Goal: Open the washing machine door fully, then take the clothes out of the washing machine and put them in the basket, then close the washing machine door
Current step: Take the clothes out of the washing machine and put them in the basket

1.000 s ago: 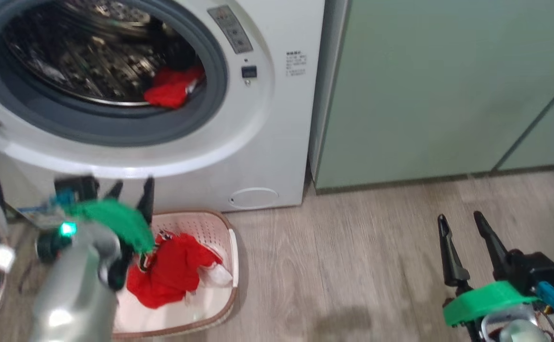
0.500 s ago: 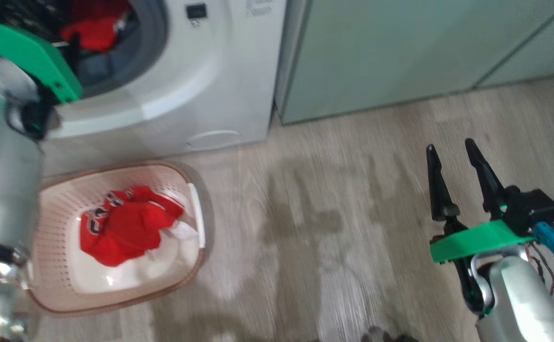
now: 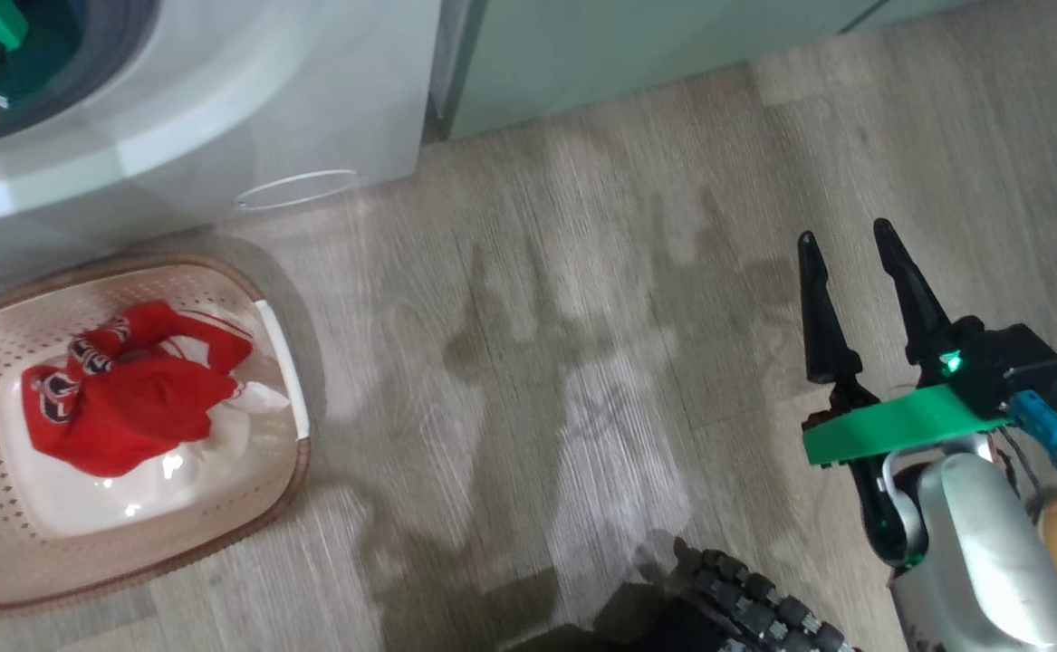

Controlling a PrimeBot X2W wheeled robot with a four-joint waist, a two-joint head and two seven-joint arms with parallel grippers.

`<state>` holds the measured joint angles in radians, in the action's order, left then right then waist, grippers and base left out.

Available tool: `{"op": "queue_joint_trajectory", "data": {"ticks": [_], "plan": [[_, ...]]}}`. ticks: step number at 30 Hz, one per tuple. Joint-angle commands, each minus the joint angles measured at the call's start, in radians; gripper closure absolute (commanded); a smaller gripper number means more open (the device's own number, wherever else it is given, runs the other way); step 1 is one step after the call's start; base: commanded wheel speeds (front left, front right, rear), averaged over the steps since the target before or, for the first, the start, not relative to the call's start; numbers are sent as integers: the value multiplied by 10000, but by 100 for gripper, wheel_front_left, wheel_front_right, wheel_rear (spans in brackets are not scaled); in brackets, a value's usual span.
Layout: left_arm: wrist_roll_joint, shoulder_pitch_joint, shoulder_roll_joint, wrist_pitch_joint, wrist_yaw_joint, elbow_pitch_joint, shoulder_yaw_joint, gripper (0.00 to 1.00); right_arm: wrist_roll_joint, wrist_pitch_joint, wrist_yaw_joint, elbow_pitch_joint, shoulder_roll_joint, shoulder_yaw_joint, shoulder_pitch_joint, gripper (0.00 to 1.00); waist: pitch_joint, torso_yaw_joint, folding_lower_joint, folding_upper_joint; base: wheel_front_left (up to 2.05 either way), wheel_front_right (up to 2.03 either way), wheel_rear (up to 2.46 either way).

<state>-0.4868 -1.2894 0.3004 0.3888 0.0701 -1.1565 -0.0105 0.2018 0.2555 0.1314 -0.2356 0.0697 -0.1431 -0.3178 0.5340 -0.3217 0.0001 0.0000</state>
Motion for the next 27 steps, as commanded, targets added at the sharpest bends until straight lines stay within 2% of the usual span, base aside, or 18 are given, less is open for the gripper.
{"op": "queue_joint_trajectory", "data": {"ticks": [1, 7, 9, 10, 13, 18, 27], "plan": [[60, -398, 522, 186, -23, 123, 19, 0, -106, 63, -7, 315, -1, -162, -76, 0, 153, -129, -1, 0, 0, 0, 0], [400, -564, 623, 1102, -84, -636, 519, 0, -109, 63, -7, 282, -46, -137, -173, 0, 225, -187, -1, 0, 0, 0, 0], [406, -574, 636, 1108, -67, -714, 566, 58, -111, 63, -7, 290, -57, -110, -179, 0, 218, -176, -1, 0, 0, 0, 0], [415, -568, 639, 1043, -58, -735, 590, 100, -113, 63, -7, 291, -61, -101, -179, 0, 212, -168, -1, 0, 0, 0, 0], [375, -483, 554, 875, 105, -787, 653, 100, -134, 63, -7, 276, -63, -59, -148, 0, 135, -105, -1, 0, 0, 0, 0], [405, -281, 500, -188, 162, -726, 726, 100, -157, 63, -7, 211, -8, -23, -75, 0, -199, 39, -1, 0, 0, 0, 0], [278, 824, 176, -1843, 395, -854, 820, 100, -171, 63, -7, 52, 222, 50, 450, 0, -1551, 462, -1, 0, 0, 0, 0]]}}
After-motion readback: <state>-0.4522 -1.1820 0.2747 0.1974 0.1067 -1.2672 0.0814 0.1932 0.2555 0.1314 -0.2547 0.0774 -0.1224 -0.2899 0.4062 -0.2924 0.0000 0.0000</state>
